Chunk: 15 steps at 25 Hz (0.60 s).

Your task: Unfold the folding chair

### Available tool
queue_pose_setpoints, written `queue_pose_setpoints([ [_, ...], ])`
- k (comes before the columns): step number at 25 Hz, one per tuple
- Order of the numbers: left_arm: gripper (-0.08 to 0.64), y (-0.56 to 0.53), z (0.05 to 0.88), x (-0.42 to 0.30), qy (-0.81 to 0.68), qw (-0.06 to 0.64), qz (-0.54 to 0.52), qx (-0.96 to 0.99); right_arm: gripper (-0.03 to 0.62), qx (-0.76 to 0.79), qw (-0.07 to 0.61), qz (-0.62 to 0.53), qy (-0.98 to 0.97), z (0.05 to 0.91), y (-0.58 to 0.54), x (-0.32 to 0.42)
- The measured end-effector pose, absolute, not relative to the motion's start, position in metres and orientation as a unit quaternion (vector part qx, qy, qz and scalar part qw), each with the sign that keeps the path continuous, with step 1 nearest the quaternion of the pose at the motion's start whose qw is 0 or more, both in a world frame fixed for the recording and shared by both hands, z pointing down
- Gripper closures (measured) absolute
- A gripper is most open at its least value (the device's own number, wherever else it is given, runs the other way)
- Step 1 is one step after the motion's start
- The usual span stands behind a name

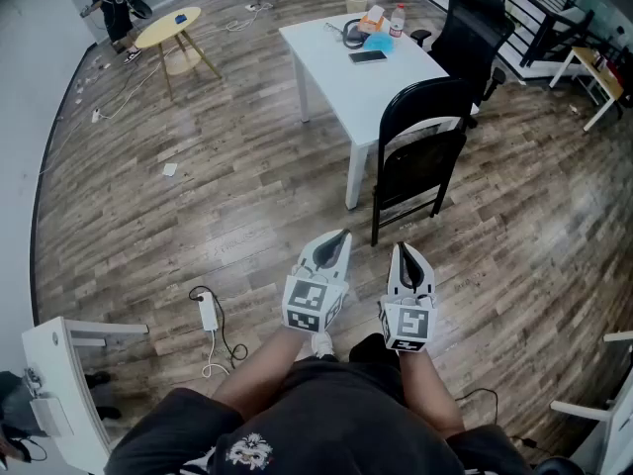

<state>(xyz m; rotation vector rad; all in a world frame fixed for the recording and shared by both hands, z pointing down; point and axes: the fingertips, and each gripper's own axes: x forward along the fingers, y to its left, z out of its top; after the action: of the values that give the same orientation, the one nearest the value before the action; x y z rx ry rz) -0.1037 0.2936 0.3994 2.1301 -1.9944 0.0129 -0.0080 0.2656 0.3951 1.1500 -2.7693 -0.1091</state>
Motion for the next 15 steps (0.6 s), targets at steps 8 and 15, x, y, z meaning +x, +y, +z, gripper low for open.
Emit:
queue_pose_setpoints([
  [8, 0.555, 0.23, 0.413, -0.132, -0.67, 0.111, 0.012, 0.734, 0.578, 0.391, 0.078, -0.026, -0.917, 0.414, 0.199, -0.044],
  [15, 0.555, 0.159, 0.424, -0.155, -0.664, 0.111, 0.03, 0.739, 0.578, 0.395, 0.078, -0.012, -0.915, 0.431, 0.123, -0.073],
])
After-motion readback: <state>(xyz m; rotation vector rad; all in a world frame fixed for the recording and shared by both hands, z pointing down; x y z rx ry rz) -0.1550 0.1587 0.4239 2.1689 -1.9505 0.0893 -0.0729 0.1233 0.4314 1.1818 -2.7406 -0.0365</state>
